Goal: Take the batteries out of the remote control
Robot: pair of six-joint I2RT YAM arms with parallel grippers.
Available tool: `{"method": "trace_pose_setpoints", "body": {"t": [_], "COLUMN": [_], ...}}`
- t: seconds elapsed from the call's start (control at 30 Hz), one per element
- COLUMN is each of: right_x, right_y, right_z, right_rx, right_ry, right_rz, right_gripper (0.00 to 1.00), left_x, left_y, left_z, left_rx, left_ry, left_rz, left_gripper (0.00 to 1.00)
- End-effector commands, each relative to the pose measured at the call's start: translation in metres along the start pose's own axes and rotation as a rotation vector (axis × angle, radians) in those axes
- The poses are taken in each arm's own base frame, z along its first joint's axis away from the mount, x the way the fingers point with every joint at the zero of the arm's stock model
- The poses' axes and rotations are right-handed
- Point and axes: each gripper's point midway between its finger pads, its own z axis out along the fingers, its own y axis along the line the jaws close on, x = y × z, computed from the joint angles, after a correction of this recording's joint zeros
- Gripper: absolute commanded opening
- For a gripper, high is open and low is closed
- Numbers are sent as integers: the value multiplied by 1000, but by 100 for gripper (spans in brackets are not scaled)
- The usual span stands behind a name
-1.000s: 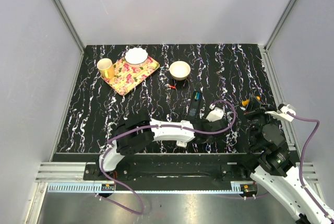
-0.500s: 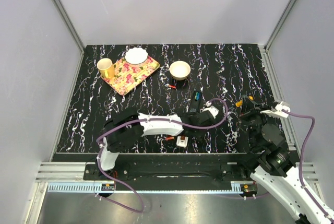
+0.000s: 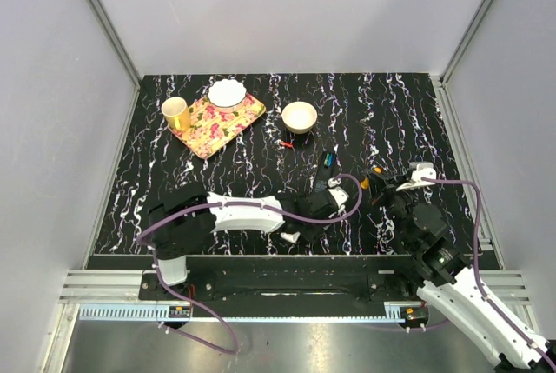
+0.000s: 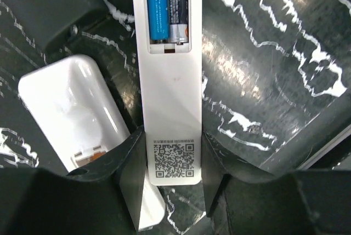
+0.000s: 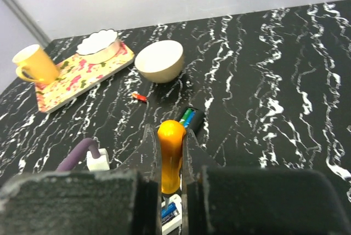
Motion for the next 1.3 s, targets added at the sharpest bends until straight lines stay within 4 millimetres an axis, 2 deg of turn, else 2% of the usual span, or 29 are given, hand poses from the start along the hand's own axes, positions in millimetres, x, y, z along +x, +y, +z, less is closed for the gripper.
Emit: {"method": "trace_pose_setpoints", "body": {"t": [0.0,0.1,0.2,0.37,0.4,0.47,0.53,0.67,0.7,0.73,0.77,0.8,0.87,0.93,0.97,1.1,1.27], "right_x": [-17,-15,-10,10,7,18,20,30,30,32,40,37,46,47,53,56,58], "right_y": [28,36,41,47,50,50,53,61,64,66,67,72,76,81,81,85,89], "right_z": [3,5,7,11,11,13,14,20,21,22,25,25,28,29,31,35,37], "right_rx": [-137,-169,-190,-220,-239,-242,-258,-290,-303,-308,-309,-333,-342,-370,-369,-377,-395], "right_ry": [-55,-49,-48,-29,-47,-33,-43,-15,-14,-7,20,9,39,43,62,71,85], "right_rz": [20,50,92,166,185,204,221,211,215,218,218,227,235,240,235,225,198], "right_gripper": [0,0,0,0,0,0,0,0,0,0,0,0,0,0,0,0,0], "left_x": [40,48,51,61,67,69,75,76,78,75,72,69,63,57,55,47,38], "left_y": [21,30,31,41,44,46,50,50,51,52,51,49,46,41,40,36,29], "left_z": [-18,-23,-30,-39,-39,-43,-45,-53,-54,-55,-56,-57,-57,-58,-58,-64,-77], "left_rx": [-36,-49,-31,-63,-70,-77,-88,-77,-78,-87,-82,-76,-62,-42,-40,-13,45], "left_ry": [105,112,109,130,140,134,139,112,110,101,89,81,71,58,51,10,-67], "left_rz": [35,41,57,77,81,79,72,47,47,42,40,38,35,35,34,21,-4], "left_gripper": [0,0,0,0,0,0,0,0,5,15,32,44,58,60,64,74,78]}}
